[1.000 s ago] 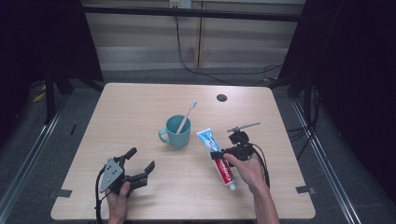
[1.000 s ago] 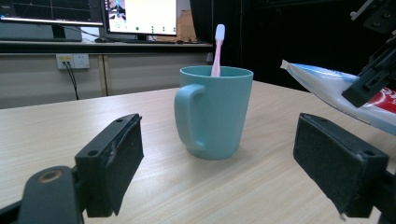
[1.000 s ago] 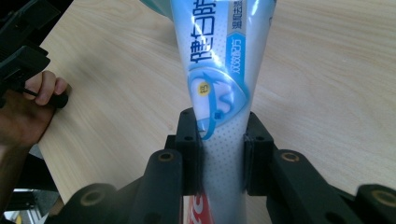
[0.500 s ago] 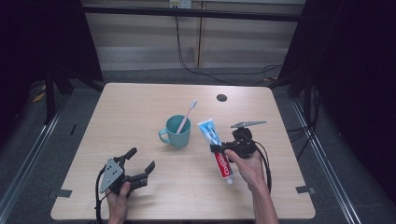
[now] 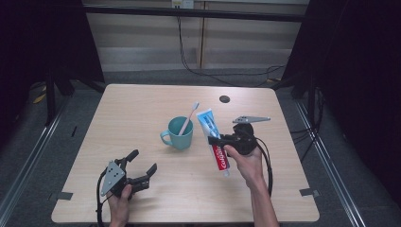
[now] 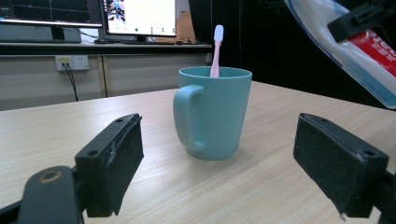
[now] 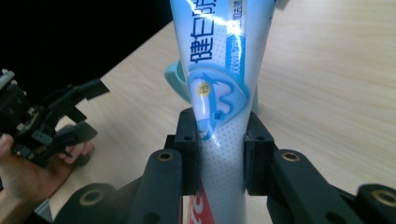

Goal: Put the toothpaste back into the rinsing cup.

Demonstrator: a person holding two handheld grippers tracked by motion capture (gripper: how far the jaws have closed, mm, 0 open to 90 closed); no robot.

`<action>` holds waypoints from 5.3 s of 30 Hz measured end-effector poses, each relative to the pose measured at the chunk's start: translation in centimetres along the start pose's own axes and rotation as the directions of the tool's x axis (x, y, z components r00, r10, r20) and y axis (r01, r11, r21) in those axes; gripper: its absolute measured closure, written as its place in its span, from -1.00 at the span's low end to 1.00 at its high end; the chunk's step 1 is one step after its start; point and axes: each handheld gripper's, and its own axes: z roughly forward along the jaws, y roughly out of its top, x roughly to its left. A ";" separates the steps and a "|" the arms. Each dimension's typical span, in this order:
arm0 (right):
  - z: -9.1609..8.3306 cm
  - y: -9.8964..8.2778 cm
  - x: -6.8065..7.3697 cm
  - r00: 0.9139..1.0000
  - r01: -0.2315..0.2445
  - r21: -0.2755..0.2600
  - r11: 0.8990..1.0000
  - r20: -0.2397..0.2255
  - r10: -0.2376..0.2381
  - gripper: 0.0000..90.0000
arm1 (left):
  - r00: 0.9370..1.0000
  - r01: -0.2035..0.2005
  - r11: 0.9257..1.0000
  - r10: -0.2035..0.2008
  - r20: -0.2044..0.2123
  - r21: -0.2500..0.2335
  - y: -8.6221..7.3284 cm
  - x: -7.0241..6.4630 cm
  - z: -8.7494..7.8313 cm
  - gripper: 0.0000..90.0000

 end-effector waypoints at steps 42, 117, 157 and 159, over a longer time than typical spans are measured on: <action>1.1 3.0 0.5 0.999 0.051 -0.262 0.964 -0.001 -0.053 0.61 | 1.000 -0.009 1.000 0.009 0.012 0.004 0.0 -0.1 0.0 -0.65; 8.5 9.4 1.7 0.992 0.123 -0.299 0.946 0.021 -0.122 0.60 | 1.000 -0.002 1.000 0.002 0.014 -0.002 0.0 -0.1 0.0 -0.65; 13.1 8.1 0.2 0.997 0.080 -0.208 0.975 0.027 -0.076 0.58 | 1.000 -0.005 1.000 0.005 0.013 -0.003 0.0 -0.1 0.0 -0.64; 13.2 8.0 0.2 0.996 0.084 -0.200 0.976 0.032 -0.080 0.57 | 1.000 -0.006 1.000 0.006 0.016 -0.002 0.0 -0.1 0.0 -0.64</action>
